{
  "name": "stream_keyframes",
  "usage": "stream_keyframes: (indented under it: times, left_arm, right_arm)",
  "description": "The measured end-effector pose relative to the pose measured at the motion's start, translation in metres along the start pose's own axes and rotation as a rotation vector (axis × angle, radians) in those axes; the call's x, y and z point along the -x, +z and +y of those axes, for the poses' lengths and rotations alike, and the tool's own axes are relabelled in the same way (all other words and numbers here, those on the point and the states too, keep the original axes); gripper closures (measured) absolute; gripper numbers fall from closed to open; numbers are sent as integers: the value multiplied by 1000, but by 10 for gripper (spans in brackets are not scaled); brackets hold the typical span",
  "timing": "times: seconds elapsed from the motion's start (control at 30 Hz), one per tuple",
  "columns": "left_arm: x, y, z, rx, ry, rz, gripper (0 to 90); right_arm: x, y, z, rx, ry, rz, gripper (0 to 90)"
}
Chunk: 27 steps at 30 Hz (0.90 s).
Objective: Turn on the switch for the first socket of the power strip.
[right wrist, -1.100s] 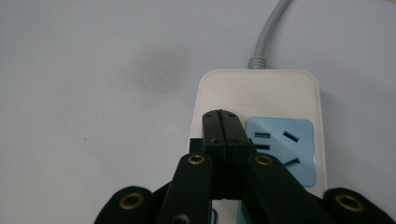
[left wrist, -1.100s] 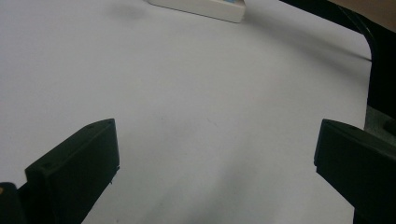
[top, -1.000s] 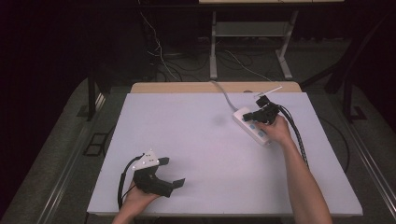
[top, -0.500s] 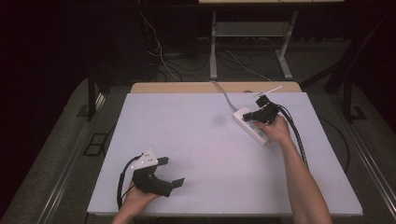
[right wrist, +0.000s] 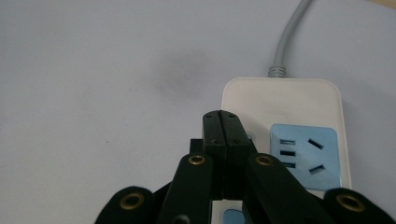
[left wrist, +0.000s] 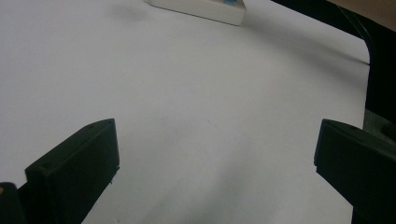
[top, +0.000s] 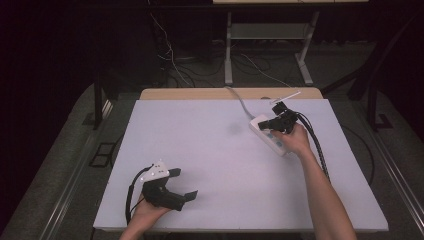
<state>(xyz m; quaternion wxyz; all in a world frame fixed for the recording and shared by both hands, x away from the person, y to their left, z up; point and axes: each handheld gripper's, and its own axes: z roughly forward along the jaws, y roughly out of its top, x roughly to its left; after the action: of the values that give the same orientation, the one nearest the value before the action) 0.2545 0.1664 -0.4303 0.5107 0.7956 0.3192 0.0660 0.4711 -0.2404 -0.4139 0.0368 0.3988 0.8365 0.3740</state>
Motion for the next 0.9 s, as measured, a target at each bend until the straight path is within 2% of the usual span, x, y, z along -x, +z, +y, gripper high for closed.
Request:
stream_keyframes:
  times: [0.37, 0.57, 0.6, 0.7, 0.83, 0.9]
  left_arm:
    - [0, 0, 0, 3, -1, -2, 0]
    - [1, 0, 0, 2, 2, -5, 0]
    - [1, 0, 0, 1, 2, -5, 0]
    - [1, 0, 0, 5, -2, -4, 0]
    - [1, 0, 0, 6, -3, -4, 0]
    - [1, 0, 0, 6, -3, -4, 0]
  right_arm:
    - [-10, -21, 3, 1, -19, -20, 898]
    - [-15, -41, 3, 23, -13, -22, 893]
    - [-17, -48, 3, 28, -9, -22, 877]
    - [-20, -54, 2, 31, -1, -22, 839]
    - [-28, -67, -3, 55, 6, -25, 702]
    - [-29, -70, -4, 59, 8, -23, 680]
